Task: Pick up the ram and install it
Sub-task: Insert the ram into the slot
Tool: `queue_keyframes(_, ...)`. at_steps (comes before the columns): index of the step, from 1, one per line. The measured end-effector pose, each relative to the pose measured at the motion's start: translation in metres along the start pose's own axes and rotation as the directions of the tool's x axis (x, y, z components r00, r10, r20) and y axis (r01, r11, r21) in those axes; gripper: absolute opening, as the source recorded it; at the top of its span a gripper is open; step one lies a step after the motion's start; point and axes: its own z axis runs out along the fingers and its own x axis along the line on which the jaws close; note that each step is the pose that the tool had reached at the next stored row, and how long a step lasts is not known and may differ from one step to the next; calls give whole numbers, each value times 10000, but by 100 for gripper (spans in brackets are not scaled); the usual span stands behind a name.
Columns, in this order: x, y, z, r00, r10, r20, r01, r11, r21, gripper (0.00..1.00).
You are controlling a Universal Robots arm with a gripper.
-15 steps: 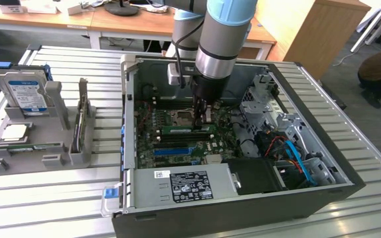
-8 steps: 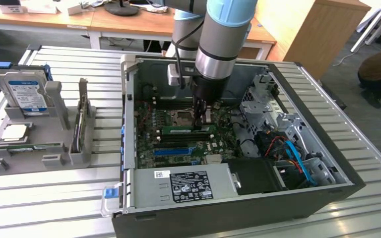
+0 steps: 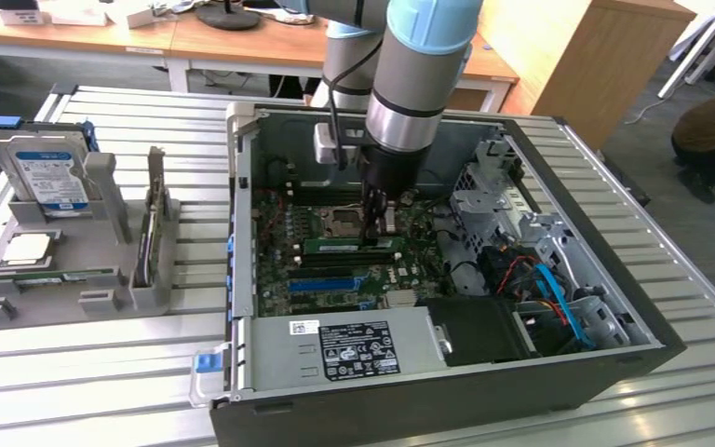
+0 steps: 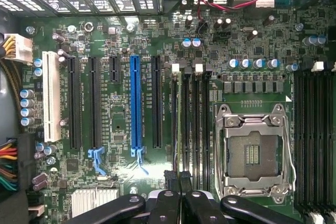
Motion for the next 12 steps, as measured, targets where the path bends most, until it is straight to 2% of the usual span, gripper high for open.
queue_keyframes(12, 1, 0, 43, 10000, 0, -1, 0, 10000, 0, 12)
